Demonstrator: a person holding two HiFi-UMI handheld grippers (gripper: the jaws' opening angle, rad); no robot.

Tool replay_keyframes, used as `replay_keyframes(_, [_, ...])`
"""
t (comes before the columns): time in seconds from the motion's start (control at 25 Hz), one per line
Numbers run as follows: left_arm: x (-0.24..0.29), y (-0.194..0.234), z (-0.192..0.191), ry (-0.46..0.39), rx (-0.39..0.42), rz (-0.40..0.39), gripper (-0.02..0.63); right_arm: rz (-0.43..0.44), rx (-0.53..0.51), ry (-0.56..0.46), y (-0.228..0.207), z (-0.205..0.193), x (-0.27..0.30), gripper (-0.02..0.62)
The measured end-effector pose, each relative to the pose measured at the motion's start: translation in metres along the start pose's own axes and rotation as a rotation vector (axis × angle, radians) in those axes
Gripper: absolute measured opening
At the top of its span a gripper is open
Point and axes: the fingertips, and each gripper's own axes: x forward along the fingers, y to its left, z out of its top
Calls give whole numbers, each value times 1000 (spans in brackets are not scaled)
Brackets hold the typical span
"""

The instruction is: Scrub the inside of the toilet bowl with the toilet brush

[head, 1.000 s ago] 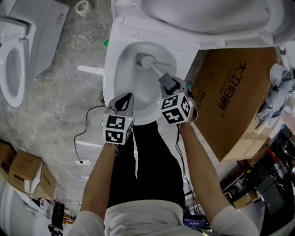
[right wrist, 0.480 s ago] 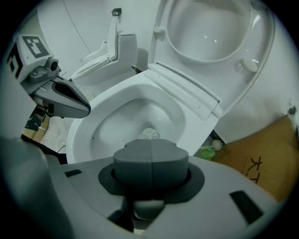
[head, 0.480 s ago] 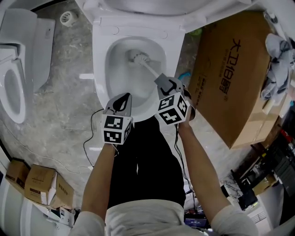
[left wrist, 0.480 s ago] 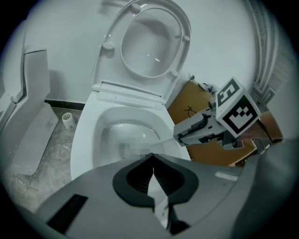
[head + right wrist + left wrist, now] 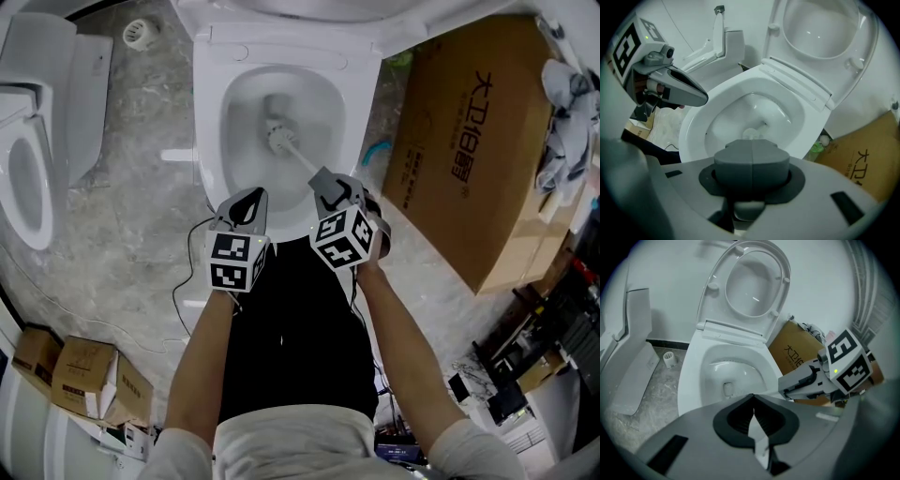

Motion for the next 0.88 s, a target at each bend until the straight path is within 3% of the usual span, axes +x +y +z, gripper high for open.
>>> replay_keyframes(0.48, [-35, 41, -9, -70, -69, 78, 11, -5, -148, 12, 39, 47, 8, 147])
replay_keyframes(0.88, [-61, 56, -11, -134, -126, 123, 11, -56, -291, 34, 25, 95, 13, 147])
